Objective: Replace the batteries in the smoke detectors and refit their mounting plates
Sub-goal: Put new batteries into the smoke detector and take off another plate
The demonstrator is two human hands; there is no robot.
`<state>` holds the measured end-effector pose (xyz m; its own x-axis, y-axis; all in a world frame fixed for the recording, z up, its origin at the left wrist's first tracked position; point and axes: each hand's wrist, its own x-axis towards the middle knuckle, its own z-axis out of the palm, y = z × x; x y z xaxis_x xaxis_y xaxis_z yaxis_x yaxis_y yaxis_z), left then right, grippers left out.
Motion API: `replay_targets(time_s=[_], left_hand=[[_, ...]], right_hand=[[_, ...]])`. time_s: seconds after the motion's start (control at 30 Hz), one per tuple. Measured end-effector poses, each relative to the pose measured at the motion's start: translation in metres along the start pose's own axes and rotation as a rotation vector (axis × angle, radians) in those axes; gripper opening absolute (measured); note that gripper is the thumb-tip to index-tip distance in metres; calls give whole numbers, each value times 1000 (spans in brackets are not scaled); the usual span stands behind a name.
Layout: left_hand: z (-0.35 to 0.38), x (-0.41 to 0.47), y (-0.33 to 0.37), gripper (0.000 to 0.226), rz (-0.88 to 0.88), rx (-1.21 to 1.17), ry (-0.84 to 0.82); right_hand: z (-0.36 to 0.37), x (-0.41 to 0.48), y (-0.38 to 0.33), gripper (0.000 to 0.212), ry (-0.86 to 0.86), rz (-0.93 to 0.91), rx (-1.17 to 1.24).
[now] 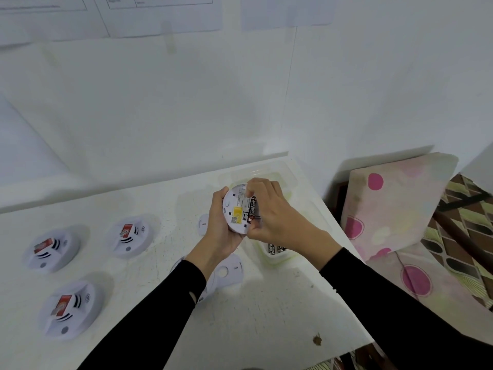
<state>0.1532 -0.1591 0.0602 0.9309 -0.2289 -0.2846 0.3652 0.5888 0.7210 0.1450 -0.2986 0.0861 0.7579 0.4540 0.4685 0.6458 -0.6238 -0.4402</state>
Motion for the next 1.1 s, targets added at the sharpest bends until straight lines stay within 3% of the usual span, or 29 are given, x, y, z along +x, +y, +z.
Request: replay_targets(time_s=[0.13, 0.3, 0.37, 0.47, 0.53, 0.63, 0.8, 0.93, 1.1], left_hand=[[-6, -2, 6, 51, -49, -77, 9], [-11, -4, 13, 60, -107, -169, -29], [-11, -4, 13, 59, -106, -187, -47], [-15, -4, 11, 62, -101, -222, -30], [-19, -5, 11, 67, -103, -269, -18], [-24, -5, 13, 65, -110, -293, -26], [-23, -9, 18, 58, -119, -285, -55], [-29, -11, 21, 69, -87, -268, -31], [-44, -13, 33, 36, -59, -131, 59]], right_hand=[[-3, -5, 3, 48, -188, 35, 41], [1, -13, 8, 25, -8, -143, 92], [-4, -12, 1, 23, 138, 15, 323], [-19, -9, 2, 15, 352, 415, 717], [-25, -12, 22, 12, 345, 630, 618], [-23, -29, 48, 5, 34, 822, 303], [-10, -42, 58, 16, -310, 838, -57], [-4, -44, 63, 12, -385, 848, -135], [0, -29, 48, 16, -205, 733, -157]])
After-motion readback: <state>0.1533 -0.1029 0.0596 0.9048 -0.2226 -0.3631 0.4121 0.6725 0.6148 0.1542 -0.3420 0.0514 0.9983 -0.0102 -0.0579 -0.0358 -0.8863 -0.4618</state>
